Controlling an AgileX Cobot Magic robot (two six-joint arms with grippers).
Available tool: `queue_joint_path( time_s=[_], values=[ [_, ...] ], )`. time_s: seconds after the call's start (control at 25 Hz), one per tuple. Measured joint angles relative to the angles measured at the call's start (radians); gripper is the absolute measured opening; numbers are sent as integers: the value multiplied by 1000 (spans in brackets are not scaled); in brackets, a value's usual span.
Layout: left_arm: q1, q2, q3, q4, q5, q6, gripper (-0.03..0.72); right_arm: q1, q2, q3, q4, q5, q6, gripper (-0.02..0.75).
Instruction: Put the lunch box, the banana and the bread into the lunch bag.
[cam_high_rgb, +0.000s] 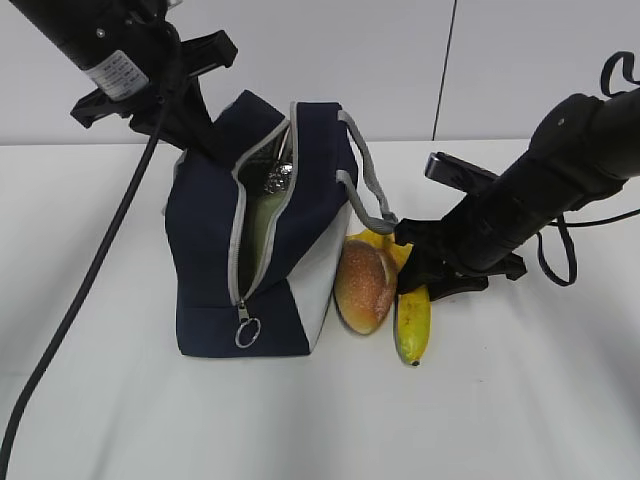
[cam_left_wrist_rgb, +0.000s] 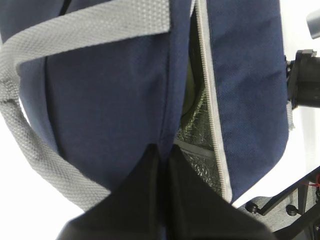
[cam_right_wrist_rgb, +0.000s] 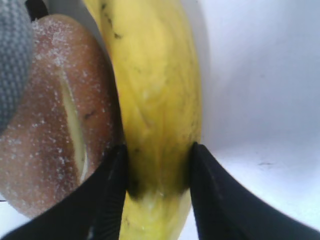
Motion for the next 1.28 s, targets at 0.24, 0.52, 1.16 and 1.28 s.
queue_joint_path(
  time_s=[0.24, 0.52, 1.16, 1.28],
  values=[
    [0, 0, 0, 0, 0, 0, 1, -5, 0, -4, -19, 20, -4, 286],
    [0, 0, 0, 1, 1, 0, 1, -91, -26, -5, -99, 104, -4, 283],
    [0, 0, 0, 1, 2, 0, 1, -189, -225, -150, -122, 216, 16, 281],
    [0, 0, 0, 1, 2, 0, 1, -189, -229, -219, -42, 277, 12, 281]
  ],
)
